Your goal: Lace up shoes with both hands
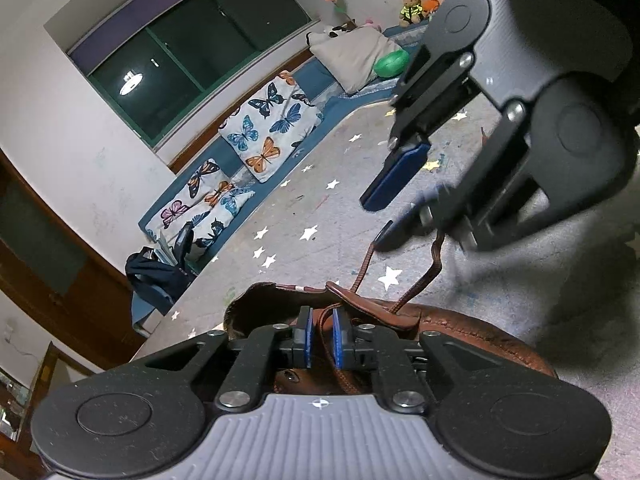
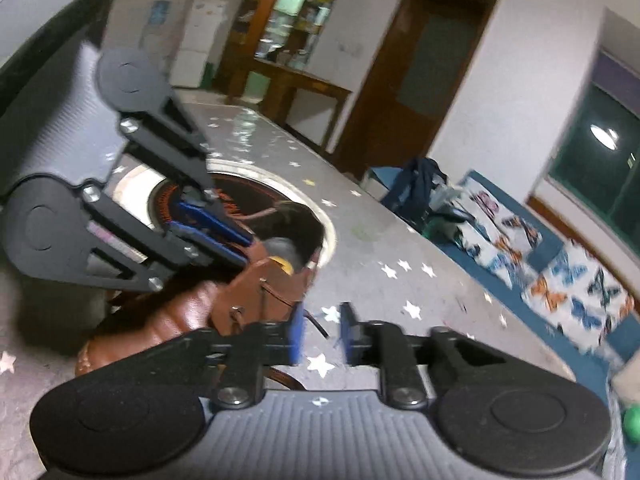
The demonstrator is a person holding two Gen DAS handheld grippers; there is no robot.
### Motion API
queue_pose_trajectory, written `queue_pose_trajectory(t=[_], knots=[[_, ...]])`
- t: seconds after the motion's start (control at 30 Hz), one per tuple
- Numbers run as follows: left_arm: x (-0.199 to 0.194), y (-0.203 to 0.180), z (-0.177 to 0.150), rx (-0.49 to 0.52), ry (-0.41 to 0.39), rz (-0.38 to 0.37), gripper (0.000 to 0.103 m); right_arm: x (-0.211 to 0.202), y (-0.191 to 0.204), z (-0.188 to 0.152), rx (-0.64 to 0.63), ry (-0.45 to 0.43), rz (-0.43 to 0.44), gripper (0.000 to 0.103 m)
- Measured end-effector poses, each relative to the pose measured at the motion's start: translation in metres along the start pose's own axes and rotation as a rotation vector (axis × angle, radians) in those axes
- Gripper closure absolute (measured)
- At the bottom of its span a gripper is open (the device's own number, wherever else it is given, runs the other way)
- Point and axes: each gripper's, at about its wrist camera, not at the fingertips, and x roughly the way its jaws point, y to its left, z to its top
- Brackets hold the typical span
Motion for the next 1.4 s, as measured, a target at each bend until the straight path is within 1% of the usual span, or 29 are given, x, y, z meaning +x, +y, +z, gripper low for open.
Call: queue_pose_trajectory(t=[0.17,0.23,0.3,0.33,0.37,0.4,0.43,0.5,0.6,0.63,0.7,0.8,0.83,0.87,0.9,1.0,1.17,1.4], knots=[[-0.002,0.003,-0.001,-0.019,-0.006,-0.006,0.09,0.02,0.018,0.003,-0.153,0.029,0.027,0.078],[-0.004,0.005,-0.002,-0.039,-0.011,-0.01,0.09,0.028,0.026,0.003,-0.215,0.035,0.024,0.079],[-0.009,0.009,-0.003,-0.078,-0.019,-0.019,0.09,0.034,0.035,0.002,-0.27,0.034,0.015,0.083],[-0.012,0.011,-0.004,-0.1,-0.024,-0.023,0.089,0.037,0.038,0.003,-0.288,0.036,0.008,0.091],[-0.017,0.014,-0.005,-0.127,-0.03,-0.027,0.089,0.039,0.04,0.003,-0.295,0.039,0.001,0.095],[-0.022,0.017,-0.006,-0.152,-0.035,-0.031,0.088,0.042,0.042,0.002,-0.3,0.041,-0.006,0.096],[-0.028,0.021,-0.008,-0.178,-0.039,-0.033,0.086,0.042,0.042,0.002,-0.291,0.037,-0.011,0.099],[-0.041,0.026,-0.014,-0.225,-0.041,-0.027,0.079,0.04,0.039,0.004,-0.26,0.026,-0.031,0.1],[-0.057,0.035,-0.028,-0.297,-0.029,-0.05,0.076,0.034,0.032,0.007,-0.218,0.013,-0.073,0.1],[-0.061,0.038,-0.033,-0.32,-0.012,-0.056,0.075,0.032,0.029,0.008,-0.207,0.009,-0.088,0.1],[-0.063,0.041,-0.044,-0.353,0.028,-0.065,0.063,0.028,0.024,0.01,-0.191,0.001,-0.117,0.1],[-0.059,0.039,-0.06,-0.372,0.1,-0.087,0.063,0.021,0.017,0.014,-0.173,-0.008,-0.164,0.1],[-0.057,0.039,-0.064,-0.375,0.122,-0.101,0.061,0.018,0.014,0.015,-0.168,-0.013,-0.18,0.101],[-0.054,0.037,-0.069,-0.378,0.142,-0.108,0.057,0.015,0.011,0.017,-0.165,-0.018,-0.193,0.101],[-0.052,0.036,-0.072,-0.381,0.159,-0.107,0.055,0.012,0.009,0.019,-0.164,-0.025,-0.207,0.101],[-0.045,0.032,-0.08,-0.385,0.195,-0.111,0.055,0.004,0.001,0.025,-0.166,-0.042,-0.255,0.101],[-0.037,0.032,-0.082,-0.384,0.2,-0.124,0.054,-0.014,-0.017,0.036,-0.16,-0.074,-0.349,0.101],[-0.024,0.029,-0.083,-0.378,0.207,-0.134,0.054,-0.032,-0.035,0.051,-0.186,-0.104,-0.436,0.101]])
